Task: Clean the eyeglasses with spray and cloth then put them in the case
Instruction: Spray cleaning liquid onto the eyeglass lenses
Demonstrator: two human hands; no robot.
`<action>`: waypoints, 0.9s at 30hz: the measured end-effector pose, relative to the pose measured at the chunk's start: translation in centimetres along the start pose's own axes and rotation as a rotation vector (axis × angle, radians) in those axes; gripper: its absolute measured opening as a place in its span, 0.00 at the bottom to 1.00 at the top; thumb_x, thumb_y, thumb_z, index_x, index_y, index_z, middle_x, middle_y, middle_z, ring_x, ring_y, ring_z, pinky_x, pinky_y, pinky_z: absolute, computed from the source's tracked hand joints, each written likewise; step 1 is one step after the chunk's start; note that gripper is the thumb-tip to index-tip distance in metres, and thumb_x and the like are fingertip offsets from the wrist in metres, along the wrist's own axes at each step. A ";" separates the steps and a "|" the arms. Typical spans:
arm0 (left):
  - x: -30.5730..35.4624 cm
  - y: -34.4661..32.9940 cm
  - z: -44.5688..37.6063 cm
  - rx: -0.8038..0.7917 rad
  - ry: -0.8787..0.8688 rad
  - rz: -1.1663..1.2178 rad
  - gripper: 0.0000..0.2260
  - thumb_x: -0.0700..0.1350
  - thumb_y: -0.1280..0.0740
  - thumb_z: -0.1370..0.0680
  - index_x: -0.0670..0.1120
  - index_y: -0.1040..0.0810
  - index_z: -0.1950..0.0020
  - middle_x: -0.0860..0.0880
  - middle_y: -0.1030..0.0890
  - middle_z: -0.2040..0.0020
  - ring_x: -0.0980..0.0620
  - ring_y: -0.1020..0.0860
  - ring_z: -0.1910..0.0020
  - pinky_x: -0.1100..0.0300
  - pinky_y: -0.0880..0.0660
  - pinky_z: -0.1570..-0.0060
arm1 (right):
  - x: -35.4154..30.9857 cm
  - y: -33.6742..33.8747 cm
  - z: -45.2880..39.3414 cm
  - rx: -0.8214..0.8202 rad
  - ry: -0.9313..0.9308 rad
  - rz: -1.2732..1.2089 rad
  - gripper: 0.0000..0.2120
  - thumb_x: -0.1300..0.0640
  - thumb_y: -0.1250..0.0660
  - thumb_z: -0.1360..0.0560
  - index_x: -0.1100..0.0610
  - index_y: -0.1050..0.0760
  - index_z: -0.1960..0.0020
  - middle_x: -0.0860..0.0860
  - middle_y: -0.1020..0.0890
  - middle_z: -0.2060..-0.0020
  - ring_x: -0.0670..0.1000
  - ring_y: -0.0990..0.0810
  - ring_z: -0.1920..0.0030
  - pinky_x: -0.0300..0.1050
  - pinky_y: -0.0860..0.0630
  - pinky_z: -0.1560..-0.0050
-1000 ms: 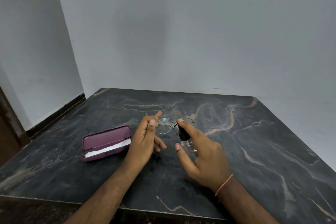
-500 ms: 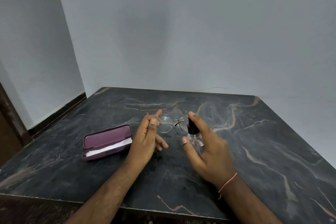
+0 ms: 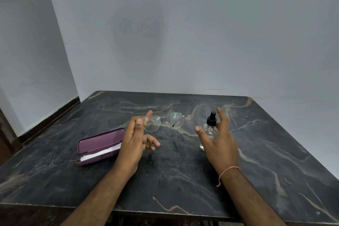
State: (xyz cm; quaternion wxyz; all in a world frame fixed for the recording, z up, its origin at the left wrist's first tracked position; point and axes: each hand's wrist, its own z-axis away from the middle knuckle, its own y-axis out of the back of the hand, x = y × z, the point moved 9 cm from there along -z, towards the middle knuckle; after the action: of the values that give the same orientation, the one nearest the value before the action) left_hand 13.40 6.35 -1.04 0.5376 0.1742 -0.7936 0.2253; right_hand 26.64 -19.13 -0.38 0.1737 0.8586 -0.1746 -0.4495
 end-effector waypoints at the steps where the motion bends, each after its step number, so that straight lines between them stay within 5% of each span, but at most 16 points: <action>1: 0.1 -0.1 0.1 -0.010 0.004 0.012 0.12 0.59 0.43 0.14 0.56 0.24 0.48 0.63 0.23 0.22 0.48 0.15 0.67 0.59 0.22 0.68 | 0.2 0.0 0.0 -0.003 -0.017 -0.016 0.44 0.33 0.26 0.24 0.31 0.49 0.17 0.52 0.21 0.23 0.54 0.13 0.44 0.48 0.24 0.43; 6: 0.8 -0.4 0.4 -0.042 0.002 0.035 0.13 0.58 0.43 0.14 0.60 0.22 0.51 0.62 0.23 0.22 0.48 0.15 0.65 0.57 0.21 0.66 | 0.5 -0.1 0.1 -0.031 -0.061 -0.052 0.49 0.33 0.22 0.27 0.33 0.48 0.17 0.50 0.19 0.26 0.49 0.14 0.44 0.47 0.24 0.47; 10: 1.1 -0.4 0.7 -0.045 0.010 0.089 0.12 0.60 0.43 0.15 0.58 0.24 0.52 0.60 0.21 0.23 0.48 0.15 0.65 0.57 0.21 0.64 | 0.3 -0.1 0.1 -0.039 -0.043 -0.033 0.58 0.32 0.19 0.30 0.41 0.51 0.13 0.45 0.28 0.21 0.53 0.24 0.25 0.54 0.23 0.31; 12: 1.1 -0.3 0.7 -0.040 0.021 0.134 0.12 0.60 0.44 0.14 0.57 0.25 0.51 0.58 0.20 0.24 0.49 0.15 0.64 0.58 0.20 0.64 | -0.8 1.1 0.0 0.065 0.042 0.017 0.53 0.31 0.22 0.28 0.47 0.46 0.14 0.47 0.33 0.20 0.54 0.32 0.20 0.54 0.30 0.24; 15: 1.1 0.4 0.6 0.013 0.043 0.228 0.12 0.62 0.42 0.17 0.58 0.25 0.53 0.54 0.15 0.29 0.51 0.16 0.65 0.60 0.20 0.65 | -3.7 3.2 1.0 0.274 0.275 0.007 0.30 0.40 0.30 0.20 0.52 0.30 0.24 0.48 0.28 0.32 0.53 0.28 0.32 0.48 0.28 0.32; 18: 0.9 1.2 0.4 0.061 0.053 0.311 0.12 0.63 0.41 0.17 0.57 0.27 0.51 0.49 0.14 0.31 0.52 0.17 0.65 0.61 0.21 0.64 | -5.8 3.0 2.1 0.252 0.440 -0.046 0.08 0.47 0.35 0.16 0.51 0.24 0.42 0.42 0.25 0.49 0.45 0.27 0.49 0.44 0.27 0.50; 23: 0.6 1.6 0.0 0.040 0.103 0.554 0.14 0.61 0.42 0.13 0.60 0.23 0.54 0.49 0.16 0.28 0.56 0.19 0.63 0.61 0.22 0.63 | -6.1 -0.1 2.8 -0.060 0.372 -0.190 0.19 0.42 0.38 0.14 0.53 0.17 0.53 0.43 0.23 0.66 0.47 0.23 0.65 0.46 0.26 0.66; 27: -0.2 1.7 -0.2 0.043 0.196 0.716 0.16 0.61 0.42 0.12 0.61 0.20 0.54 0.52 0.13 0.37 0.57 0.22 0.64 0.61 0.25 0.64 | -6.8 -4.7 4.1 -0.396 0.178 -0.328 0.20 0.39 0.38 0.15 0.49 0.12 0.47 0.48 0.14 0.64 0.45 0.18 0.68 0.40 0.24 0.66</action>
State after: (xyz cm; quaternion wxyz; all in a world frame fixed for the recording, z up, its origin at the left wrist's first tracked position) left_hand 12.75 7.83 -1.49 0.4944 -0.1256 -0.7441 0.4314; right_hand 20.27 -12.51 0.14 0.2779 0.8608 0.0740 -0.4199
